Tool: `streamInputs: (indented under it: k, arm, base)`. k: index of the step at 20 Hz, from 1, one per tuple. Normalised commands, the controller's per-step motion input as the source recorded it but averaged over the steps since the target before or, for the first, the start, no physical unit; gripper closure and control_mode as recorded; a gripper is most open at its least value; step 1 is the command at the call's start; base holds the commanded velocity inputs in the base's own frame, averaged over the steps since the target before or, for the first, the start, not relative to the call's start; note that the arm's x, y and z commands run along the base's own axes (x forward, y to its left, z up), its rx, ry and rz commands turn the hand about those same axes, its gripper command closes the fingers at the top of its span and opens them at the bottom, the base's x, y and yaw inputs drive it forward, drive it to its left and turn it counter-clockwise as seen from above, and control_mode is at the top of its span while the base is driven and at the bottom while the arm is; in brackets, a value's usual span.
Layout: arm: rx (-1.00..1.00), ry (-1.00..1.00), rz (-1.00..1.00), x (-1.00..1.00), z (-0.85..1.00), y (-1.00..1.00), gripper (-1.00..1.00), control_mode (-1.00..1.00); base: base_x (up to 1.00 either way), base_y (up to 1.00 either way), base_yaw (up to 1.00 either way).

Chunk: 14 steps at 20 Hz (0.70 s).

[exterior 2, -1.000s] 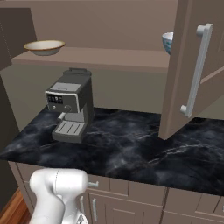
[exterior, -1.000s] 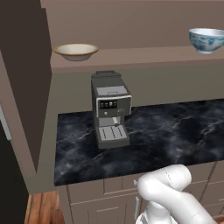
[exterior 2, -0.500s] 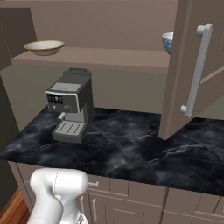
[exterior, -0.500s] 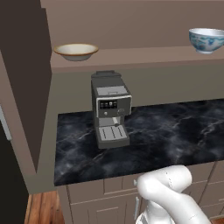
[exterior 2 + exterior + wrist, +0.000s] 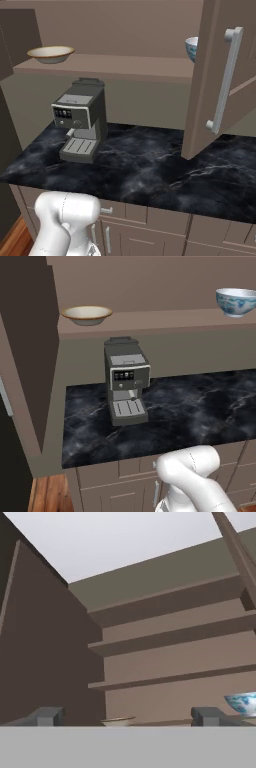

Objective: Move the bowls from the cabinet to the plates on the dining table.

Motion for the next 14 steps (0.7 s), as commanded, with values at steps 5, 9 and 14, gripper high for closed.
streamInputs:
  k: [5,9,14]
  arm:
    - [0.0,0.11,0.0,0.39,0.37,0.09,-1.0,-1.0]
    - [-0.01,0.11,0.0,0.39,0.4,0.03,-1.0,-1.0]
    - [-0.04,0.12,-0.02,0.37,0.42,0.05,-1.0,-1.0]
  base:
    - [0.0,0.0,0.0]
    - [0.0,0.0,0.0]
    - [0.0,0.0,0.0]
